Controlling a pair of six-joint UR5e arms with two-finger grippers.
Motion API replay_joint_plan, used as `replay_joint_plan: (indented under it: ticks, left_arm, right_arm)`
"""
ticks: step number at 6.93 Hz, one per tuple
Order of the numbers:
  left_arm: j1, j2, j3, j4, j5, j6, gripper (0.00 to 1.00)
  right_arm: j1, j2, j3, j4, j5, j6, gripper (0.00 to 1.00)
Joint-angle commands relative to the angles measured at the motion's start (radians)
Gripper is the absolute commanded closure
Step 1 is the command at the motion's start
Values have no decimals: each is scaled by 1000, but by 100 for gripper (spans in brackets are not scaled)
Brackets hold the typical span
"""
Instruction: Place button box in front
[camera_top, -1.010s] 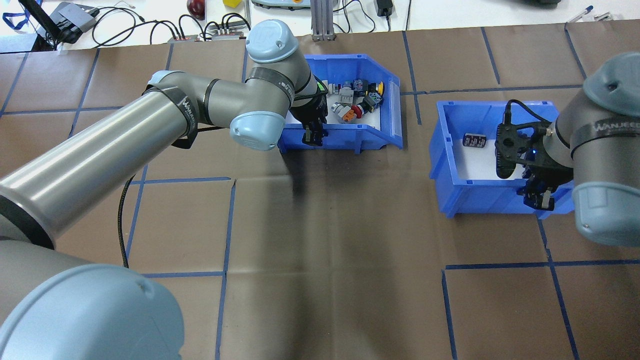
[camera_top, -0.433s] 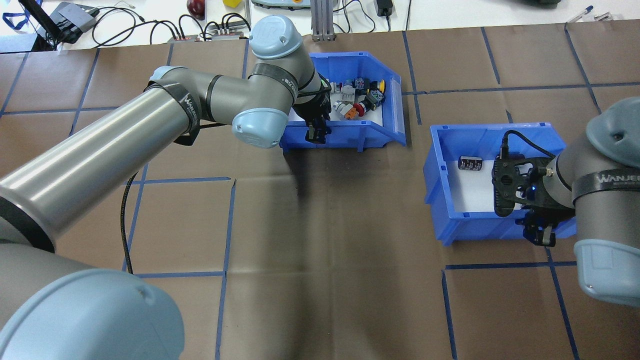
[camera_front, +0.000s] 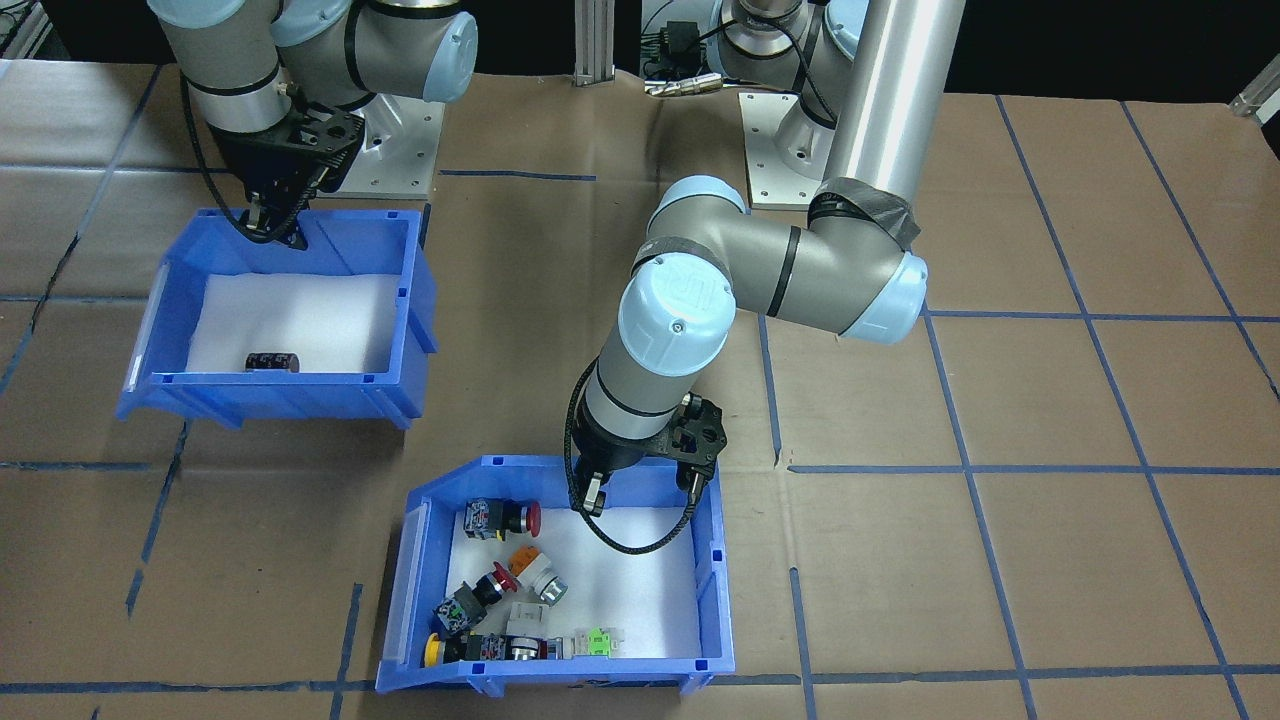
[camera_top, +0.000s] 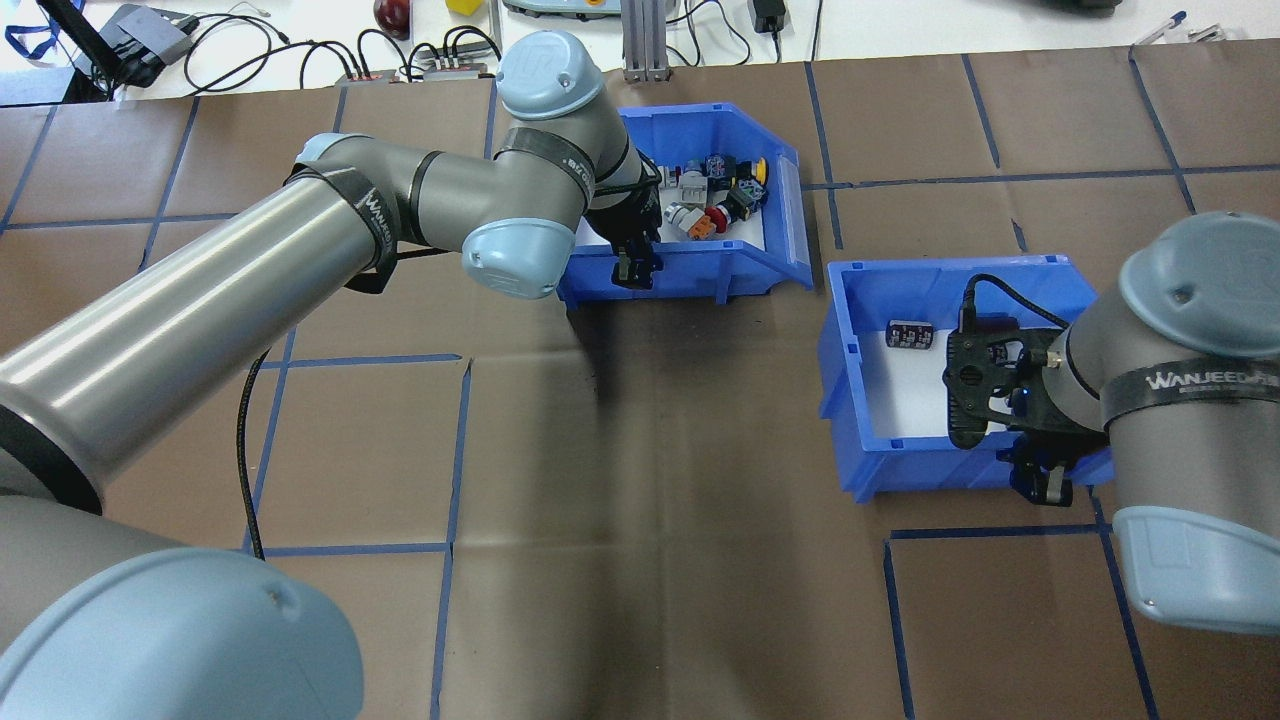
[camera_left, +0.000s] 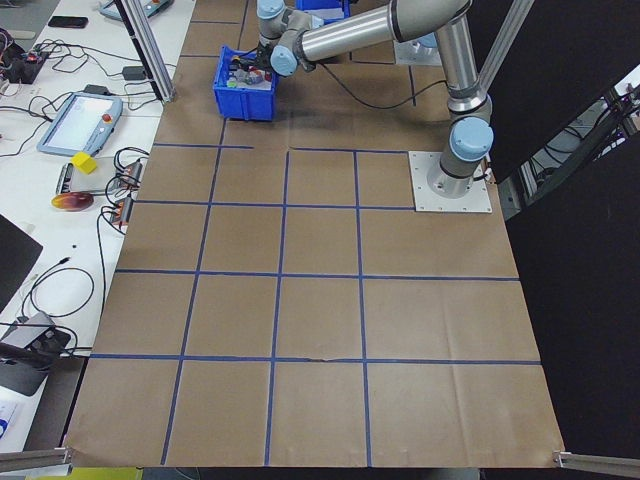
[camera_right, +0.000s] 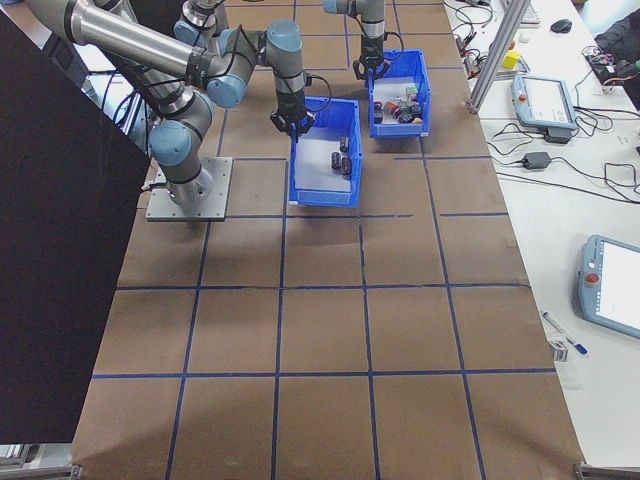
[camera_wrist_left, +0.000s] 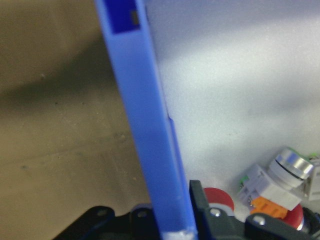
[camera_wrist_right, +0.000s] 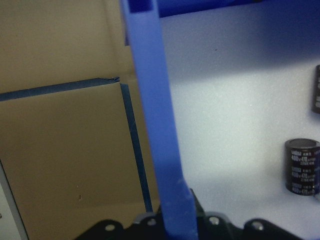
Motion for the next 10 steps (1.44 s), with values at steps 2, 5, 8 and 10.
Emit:
replay_joint_plan:
  ticks: [2, 5, 8, 10]
  left_arm:
    - [5, 13, 0, 0, -2, -33, 9]
    - [85, 180, 10, -231, 3, 129, 8]
    - [195, 424, -6, -575, 89, 418, 2]
    - [255, 568, -6, -759, 101, 609, 1]
  right_arm:
    - [186, 7, 0, -15, -2, 167, 93]
    - [343, 22, 0, -16, -2, 301, 92]
    - [432, 52, 0, -27, -4, 411, 92]
    - [551, 137, -1, -152, -8, 505, 92]
